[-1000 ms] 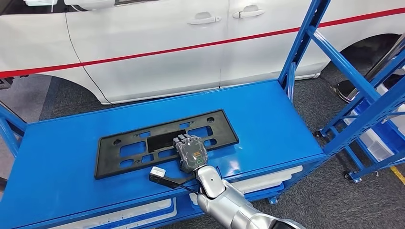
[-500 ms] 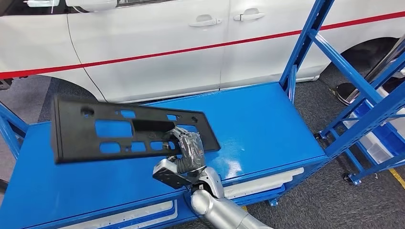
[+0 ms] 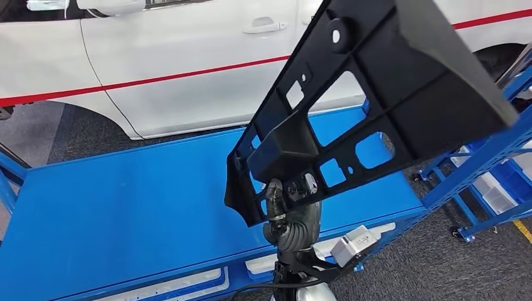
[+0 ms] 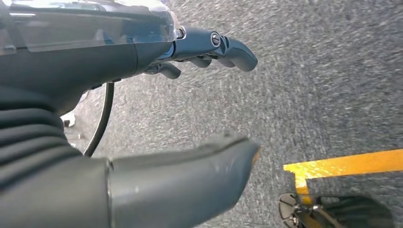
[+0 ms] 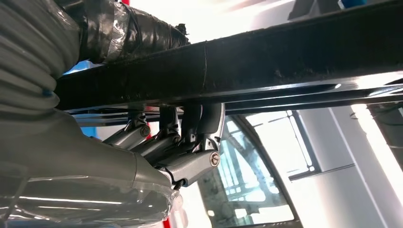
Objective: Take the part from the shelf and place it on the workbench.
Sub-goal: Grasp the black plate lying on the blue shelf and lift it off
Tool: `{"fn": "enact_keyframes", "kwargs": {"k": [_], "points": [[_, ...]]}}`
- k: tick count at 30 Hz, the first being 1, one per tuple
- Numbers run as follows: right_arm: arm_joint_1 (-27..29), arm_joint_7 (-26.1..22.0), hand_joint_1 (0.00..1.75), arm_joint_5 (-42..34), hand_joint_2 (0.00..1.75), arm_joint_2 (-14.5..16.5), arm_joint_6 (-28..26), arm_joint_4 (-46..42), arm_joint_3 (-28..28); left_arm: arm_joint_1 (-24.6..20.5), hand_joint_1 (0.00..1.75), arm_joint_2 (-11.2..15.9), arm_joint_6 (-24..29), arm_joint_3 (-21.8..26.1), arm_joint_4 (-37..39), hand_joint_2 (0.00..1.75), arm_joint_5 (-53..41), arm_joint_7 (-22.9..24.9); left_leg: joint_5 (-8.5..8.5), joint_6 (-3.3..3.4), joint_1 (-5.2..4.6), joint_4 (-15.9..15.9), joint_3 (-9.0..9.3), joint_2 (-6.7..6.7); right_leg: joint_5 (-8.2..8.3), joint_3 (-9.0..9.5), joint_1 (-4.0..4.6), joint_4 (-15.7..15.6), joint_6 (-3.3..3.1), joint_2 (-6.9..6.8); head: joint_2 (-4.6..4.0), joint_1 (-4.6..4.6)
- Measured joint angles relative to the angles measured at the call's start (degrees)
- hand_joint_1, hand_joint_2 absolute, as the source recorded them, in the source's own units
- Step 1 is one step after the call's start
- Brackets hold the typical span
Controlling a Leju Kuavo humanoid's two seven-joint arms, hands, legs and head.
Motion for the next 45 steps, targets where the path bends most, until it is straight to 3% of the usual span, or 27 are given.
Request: {"fn": "enact_keyframes", "kwargs": {"k": [3, 5, 8, 9, 10, 11, 13, 15, 19, 20, 22, 24, 25, 26, 27, 29, 31, 34, 35, 36, 38, 39, 40, 41, 43, 45], "points": [[0.76, 0.41, 1.75, 0.03, 1.75, -0.38, 0.22, -0.73, -0.12, 0.02, 0.0, -0.17, 0.21, 0.64, 0.0, 1.75, 0.56, 0.13, 0.0, 0.67, -0.19, -1.08, 0.31, -0.09, -0.02, -0.14, -0.01, 0.01, 0.93, -0.02, 0.0, -0.01], [1.2, 1.15, 1.75, 0.43, 1.75, -0.67, 0.6, -0.79, -0.27, 0.09, 0.0, -0.4, 0.51, 1.04, 0.0, 1.75, 0.73, 0.39, 0.33, 1.23, 0.04, -1.62, 0.55, -0.04, -1.3, -0.8, -0.07, 1.64, 1.62, -0.03, 0.0, 0.0], [2.26, 2.82, 1.75, 2.06, 1.75, -1.38, 2.51, -0.62, -0.39, 0.04, 0.0, -0.54, 0.97, 1.65, 0.0, 1.75, 0.79, 0.57, 0.7, 1.86, 0.15, -1.76, 0.56, 0.13, -6.33, -4.87, -0.36, 10.69, 2.35, -0.04, 0.0, 0.01], [2.71, 3.16, 1.75, 2.61, 1.75, -1.67, 3.66, -0.46, -0.4, 0.03, 0.0, -0.54, 1.08, 1.86, 0.0, 1.75, 0.71, 0.56, 0.76, 1.96, 0.15, -1.66, 0.47, 0.15, -7.35, -6.13, -0.5, 13.43, 2.47, -0.04, 0.01, 0.01], [3.11, 3.32, 1.75, 2.99, 1.75, -1.96, 4.94, -0.3, -0.39, 0.05, 0.0, -0.55, 1.16, 2.03, 0.0, 1.75, 0.59, 0.54, 0.74, 1.94, 0.17, -1.53, 0.37, 0.13, -7.28, -6.6, -0.65, 14.51, 2.56, -0.06, 0.0, 0.01], [3.4, 3.36, 1.75, 3.22, 1.75, -2.2, 6.17, -0.19, -0.39, 0.07, 0.0, -0.55, 1.2, 2.12, 0.0, 1.75, 0.45, 0.52, 0.7, 1.89, 0.22, -1.35, 0.27, 0.11, -6.14, -6.08, -0.84, 13.55, 2.63, -0.08, 0.0, 0.02], [3.72, 3.3, 1.75, 3.63, 1.75, -2.55, 8.01, -0.11, -0.39, 0.07, 0.0, -0.55, 1.21, 2.2, 0.0, 1.75, 0.31, 0.49, 0.52, 1.6, 0.34, -0.87, 0.05, 0.02, -2.67, -2.83, -1.21, 7.14, 2.72, -0.09, -0.01, 0.02], [3.97, 3.08, 1.75, 4.35, 1.75, -2.76, 9.19, -0.19, -0.4, -0.03, 0.0, -0.54, 1.2, 2.25, 0.0, 1.75, 0.26, 0.41, 0.38, 0.98, 0.18, -0.2, -0.38, -0.12, -0.91, -0.63, -1.18, 2.15, 2.43, 0.04, 0.0, -0.01], [4.52, 2.3, 1.75, 5.67, 1.75, -3.04, 10.54, -0.75, -0.39, -0.05, 0.0, -0.5, 1.11, 2.32, 0.01, 1.75, 0.22, 0.26, 0.39, -0.36, 0.24, 0.1, -0.93, -0.18, -0.07, -0.98, -0.84, 1.23, 0.81, 0.08, 0.0, -0.01], [4.56, 2.19, 1.75, 6.02, 1.75, -3.06, 10.82, -0.95, -0.38, -0.07, 0.0, -0.5, 1.1, 2.32, 0.01, 1.75, 0.14, 0.29, -0.78, -0.58, 0.33, 1.19, -1.36, -0.13, 0.29, -1.21, -0.87, 1.07, 0.28, -0.03, 0.0, -0.01], [4.63, 1.97, 1.75, 6.68, 1.75, -3.06, 11.28, -1.36, -0.36, -0.14, 0.0, -0.46, 1.1, 2.33, 0.02, 1.75, -0.15, 0.44, -5.28, -0.86, 0.39, 6.65, -3.31, -0.06, 1.04, -1.98, -0.81, 0.92, -0.5, -0.25, 0.01, -0.01], [4.79, 1.53, 1.75, 7.09, 1.75, -3.08, 11.53, -1.72, -0.36, -0.18, 0.0, -0.37, 1.09, 2.34, 0.02, 1.75, -0.38, 0.55, -9.39, -0.97, 0.35, 13.61, -5.34, -0.04, 1.81, -3.07, -0.52, 1.02, -0.78, -0.35, 0.0, -0.01], [4.89, 1.34, 1.75, 7.18, 1.75, -3.1, 11.59, -1.87, -0.36, -0.18, 0.0, -0.33, 1.08, 2.34, 0.02, 1.75, -0.44, 0.55, -10.05, -0.88, 0.32, 15.15, -5.34, -0.04, 2.21, -3.62, -0.34, 1.1, -0.83, -0.38, 0.0, -0.01], [4.97, 1.21, 1.75, 7.22, 1.75, -3.11, 11.64, -2.06, -0.36, -0.18, 0.0, -0.31, 1.05, 2.34, 0.02, 1.75, -0.46, 0.55, -9.65, -0.66, 0.26, 14.35, -4.13, -0.04, 2.63, -4.17, -0.18, 1.18, -0.85, -0.39, -0.01, -0.01], [5.04, 1.18, 1.75, 7.22, 1.75, -3.13, 11.66, -2.26, -0.36, -0.21, 0.0, -0.31, 1.03, 2.34, 0.02, 1.75, -0.47, 0.55, -8.44, -0.31, 0.17, 11.34, -1.79, -0.04, 3.06, -4.67, -0.01, 1.25, -0.84, -0.38, -0.01, -0.02], [5.1, 1.18, 1.75, 7.24, 1.75, -3.13, 11.67, -2.69, -0.36, -0.42, 0.0, -0.18, 0.99, 2.33, 0.01, 1.75, -0.47, 0.55, -6.1, 0.67, -0.32, 2.67, 3.98, 0.03, 3.92, -5.29, 0.18, 1.3, -0.62, -0.39, 0.0, -0.01], [5.14, 1.17, 1.75, 7.26, 1.75, -3.16, 11.71, -3.0, -0.35, -0.65, 0.0, -0.02, 0.98, 2.33, 0.0, 1.75, -0.47, 0.54, -5.07, 1.34, -0.95, -1.88, 6.55, 0.1, 4.7, -5.42, 0.05, 1.17, 0.02, -0.52, 0.0, 0.0], [5.22, 1.17, 1.75, 7.27, 1.75, -3.21, 11.78, -3.24, -0.33, -0.62, 0.0, 0.07, 0.98, 2.34, 0.02, 1.75, -0.48, 0.55, -3.2, 1.93, -1.16, -2.78, 5.99, 0.22, 5.83, -5.49, -0.25, 0.39, 1.19, -0.54, 0.0, -0.01], [5.25, 1.14, 1.75, 7.29, 1.75, -3.23, 11.78, -3.37, -0.33, -0.63, 0.0, 0.07, 0.96, 2.34, 0.03, 1.75, -0.49, 0.56, -2.26, 2.2, -0.99, -3.22, 5.56, 0.37, 4.96, -5.88, -0.26, 0.73, 1.49, -0.43, 0.0, -0.01], [5.28, 1.06, 1.75, 7.31, 1.75, -3.26, 11.78, -3.49, -0.33, -0.62, 0.0, 0.05, 0.94, 2.35, 0.04, 1.75, -0.5, 0.58, -1.31, 2.44, -0.76, -3.64, 4.95, 0.54, 2.91, -6.6, -0.26, 2.14, 1.76, -0.31, 0.01, 0.0], [5.42, 0.66, 1.75, 7.36, 1.75, -3.4, 11.83, -3.62, -0.33, -0.66, 0.0, 0.04, 0.87, 2.35, 0.04, 1.75, -0.55, 0.6, 0.12, 2.75, -0.59, -3.84, 3.35, 0.78, -3.22, -8.33, -0.49, 8.13, 2.23, -0.2, 0.0, 0.02], [5.5, 0.41, 1.75, 7.36, 1.75, -3.51, 11.89, -3.65, -0.33, -0.65, 0.0, 0.04, 0.83, 2.35, 0.04, 1.75, -0.58, 0.6, 0.74, 2.75, -0.58, -3.73, 2.47, 0.82, -5.35, -8.89, -0.6, 11.58, 2.45, -0.19, 0.0, 0.01], [5.57, 0.2, 1.75, 7.36, 1.75, -3.61, 11.98, -3.7, -0.33, -0.65, 0.0, 0.04, 0.79, 2.35, 0.04, 1.75, -0.62, 0.61, 1.33, 2.67, -0.57, -3.55, 1.55, 0.83, -6.07, -8.88, -0.68, 14.14, 2.64, -0.2, 0.0, 0.01], [5.62, 0.04, 1.75, 7.36, 1.75, -3.7, 12.06, -3.78, -0.33, -0.65, 0.0, 0.04, 0.74, 2.35, 0.04, 1.75, -0.66, 0.61, 1.88, 2.54, -0.55, -3.26, 0.58, 0.85, -5.44, -8.1, -0.73, 15.16, 2.76, -0.2, 0.01, 0.01], [5.64, -0.06, 1.75, 7.36, 1.75, -3.83, 12.16, -3.97, -0.33, -0.65, 0.0, 0.02, 0.69, 2.35, 0.04, 1.75, -0.72, 0.6, 2.65, 2.23, -0.49, -2.52, -1.19, 0.85, -2.57, -4.44, -0.79, 12.55, 2.81, -0.21, 0.01, 0.01], [5.64, -0.11, 1.75, 7.36, 1.75, -3.88, 12.17, -4.06, -0.33, -0.66, 0.0, 0.01, 0.67, 2.35, 0.04, 1.75, -0.72, 0.59, 2.93, 2.07, -0.45, -2.12, -1.98, 0.85, -1.12, -1.77, -0.82, 9.59, 2.75, -0.22, 0.01, 0.01]]}}
